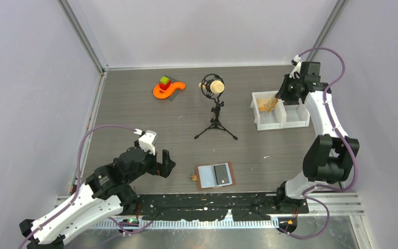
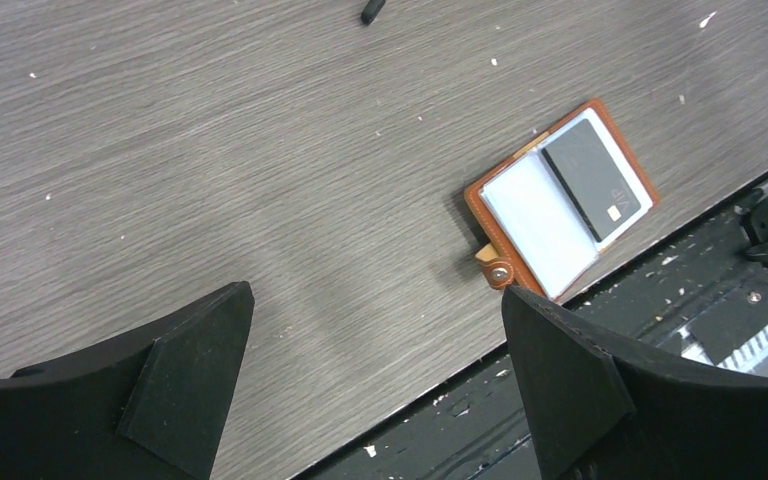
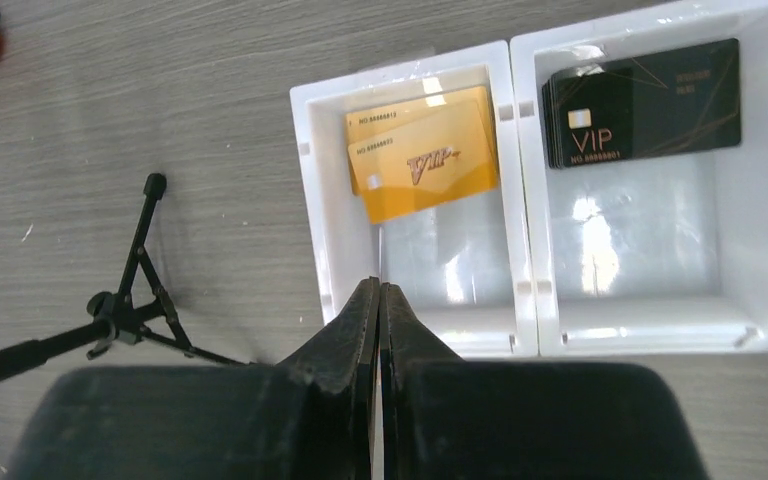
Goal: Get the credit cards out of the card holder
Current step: Place the credit card in the storage box.
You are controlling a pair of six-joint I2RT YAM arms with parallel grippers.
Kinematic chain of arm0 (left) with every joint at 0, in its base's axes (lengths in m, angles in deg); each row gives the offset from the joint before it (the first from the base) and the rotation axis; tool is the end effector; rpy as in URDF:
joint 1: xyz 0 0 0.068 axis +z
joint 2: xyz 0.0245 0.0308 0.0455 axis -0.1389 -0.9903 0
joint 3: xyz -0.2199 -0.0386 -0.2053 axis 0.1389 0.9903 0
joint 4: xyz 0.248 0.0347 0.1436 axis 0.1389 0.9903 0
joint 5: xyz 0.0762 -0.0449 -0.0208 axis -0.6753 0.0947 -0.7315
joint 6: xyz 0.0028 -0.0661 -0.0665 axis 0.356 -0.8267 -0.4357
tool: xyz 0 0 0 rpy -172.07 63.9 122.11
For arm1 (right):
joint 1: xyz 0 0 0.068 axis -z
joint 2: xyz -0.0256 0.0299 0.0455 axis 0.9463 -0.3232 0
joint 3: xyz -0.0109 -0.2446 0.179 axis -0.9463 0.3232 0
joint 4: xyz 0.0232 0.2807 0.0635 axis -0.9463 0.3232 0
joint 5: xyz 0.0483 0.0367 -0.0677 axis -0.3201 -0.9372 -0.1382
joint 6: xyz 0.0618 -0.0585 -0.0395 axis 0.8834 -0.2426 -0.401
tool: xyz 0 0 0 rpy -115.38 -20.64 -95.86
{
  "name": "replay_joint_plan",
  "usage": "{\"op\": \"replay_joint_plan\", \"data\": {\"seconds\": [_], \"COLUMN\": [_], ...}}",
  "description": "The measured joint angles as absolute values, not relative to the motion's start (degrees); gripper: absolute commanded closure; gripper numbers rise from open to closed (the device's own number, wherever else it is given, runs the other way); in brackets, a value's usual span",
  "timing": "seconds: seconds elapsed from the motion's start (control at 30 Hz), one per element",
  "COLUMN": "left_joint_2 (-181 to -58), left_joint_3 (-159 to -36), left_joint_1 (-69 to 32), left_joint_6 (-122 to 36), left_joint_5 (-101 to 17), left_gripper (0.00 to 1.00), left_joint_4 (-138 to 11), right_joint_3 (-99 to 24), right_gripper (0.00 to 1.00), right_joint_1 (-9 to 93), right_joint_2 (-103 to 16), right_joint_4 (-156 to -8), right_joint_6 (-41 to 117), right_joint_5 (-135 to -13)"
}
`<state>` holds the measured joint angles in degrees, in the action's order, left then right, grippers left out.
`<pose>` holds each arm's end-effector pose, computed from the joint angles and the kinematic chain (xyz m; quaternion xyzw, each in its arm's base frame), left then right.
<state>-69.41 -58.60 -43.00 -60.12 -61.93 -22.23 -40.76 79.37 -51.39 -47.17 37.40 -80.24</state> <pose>0.1079 -0.1058 0.2539 0.1219 0.8611 -0.2418 0.4303 0.4016 -0.0372 0.3095 0.0683 0.9172 0.1068 0.3777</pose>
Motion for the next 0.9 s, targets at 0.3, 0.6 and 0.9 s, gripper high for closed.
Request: {"op": "replay_joint_plan", "data": {"seconds": [0.3,0.6,0.9], "left_joint_2": [-73.6,-75.4,-78.0], "left_joint_3": [-60.7,-62.9,-63.0], "left_joint_1": [-43.0,-42.7,-42.0], "left_joint_6": [-59.1,-57.7,-56.7], "left_joint_5": [-64.4,-66.0,-66.1], "left_gripper": [0.00,0.00,0.00], "left_joint_4": [-21.5,-21.5,-21.5], "right_joint_3": [-41.8,-41.8,-41.6], "right_gripper": [0.95,0.95,0.94], "right_joint_1": [80.7,82.7,84.5], "right_joint_2": [-62.2,-65.8,-68.6], "right_joint_4": [-54.3,-60.9,-66.1], "right_joint_6": [39.4,41.2,43.0], "right_joint_5": [-85.1,-89.2,-91.8]}}
